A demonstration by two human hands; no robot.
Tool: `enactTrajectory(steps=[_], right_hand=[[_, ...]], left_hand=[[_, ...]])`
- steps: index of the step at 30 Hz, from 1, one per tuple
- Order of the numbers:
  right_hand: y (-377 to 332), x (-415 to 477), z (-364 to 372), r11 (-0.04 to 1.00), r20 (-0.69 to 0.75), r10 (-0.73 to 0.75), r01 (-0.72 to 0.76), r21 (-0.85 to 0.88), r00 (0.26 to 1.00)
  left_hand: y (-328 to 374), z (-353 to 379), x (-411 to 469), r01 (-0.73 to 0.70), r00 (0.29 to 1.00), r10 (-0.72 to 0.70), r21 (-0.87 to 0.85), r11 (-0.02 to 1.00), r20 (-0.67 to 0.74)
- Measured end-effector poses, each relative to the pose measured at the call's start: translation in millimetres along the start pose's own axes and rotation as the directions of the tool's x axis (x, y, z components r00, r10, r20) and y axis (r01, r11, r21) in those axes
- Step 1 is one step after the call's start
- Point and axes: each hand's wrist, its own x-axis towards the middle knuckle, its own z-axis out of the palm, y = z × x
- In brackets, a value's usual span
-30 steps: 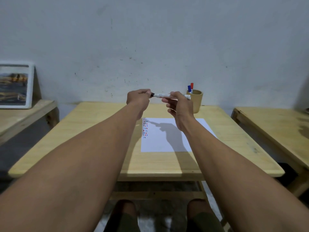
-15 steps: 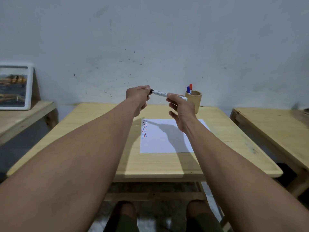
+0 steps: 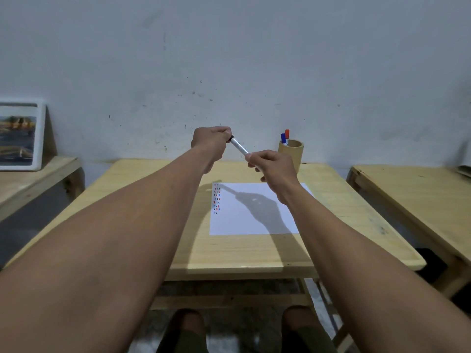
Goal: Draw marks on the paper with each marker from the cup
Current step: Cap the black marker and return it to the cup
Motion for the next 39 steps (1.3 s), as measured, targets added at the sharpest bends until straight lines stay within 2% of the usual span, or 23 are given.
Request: enactTrajectory(steps=[7,10,14,18,27,36,39], right_hand=[[6.7,6.2,1.5,0.978,-0.037,-0.141,0.133,-0.158,0.989],[5.6,8.7,-2.9,0.967,-0.017,-0.157,0.15,-0.206,0.987],[2.3,16.8,-8.5,0.941,0.012,-0.172,0.167,-0.293,0.985],[-0.2,28.5,-20.3,0.916,0.014,-0.164,0.158,-0.368,0.986],[8.5,44.9,-44.8,0.904,-0.036,-0.142,0.114,-0.413,0.989],[5.0,78.5,-73.7,0.866,-0.086,-0.075,0.022,-0.499,0.993],[5.9,96.1,-86.1,0.851,-0.126,-0.056,-0.018,-0.524,0.99]], left_hand=[[2.9,5.5,4.3,-0.126,0.992,0.127,0.109,0.986,0.002],[2.7,9.7,5.5,-0.146,0.989,0.146,0.128,0.981,0.009],[8.8,23.3,4.4,-0.211,0.973,0.223,0.179,0.961,-0.053],[17.7,38.8,9.8,-0.243,0.967,0.252,0.193,0.951,-0.024],[21.9,73.9,21.6,-0.29,0.957,0.28,0.241,0.926,0.078],[10.8,114.0,41.8,-0.258,0.963,0.241,0.155,0.954,0.118],[-1.9,124.6,53.4,-0.218,0.974,0.203,0.183,0.959,0.096]])
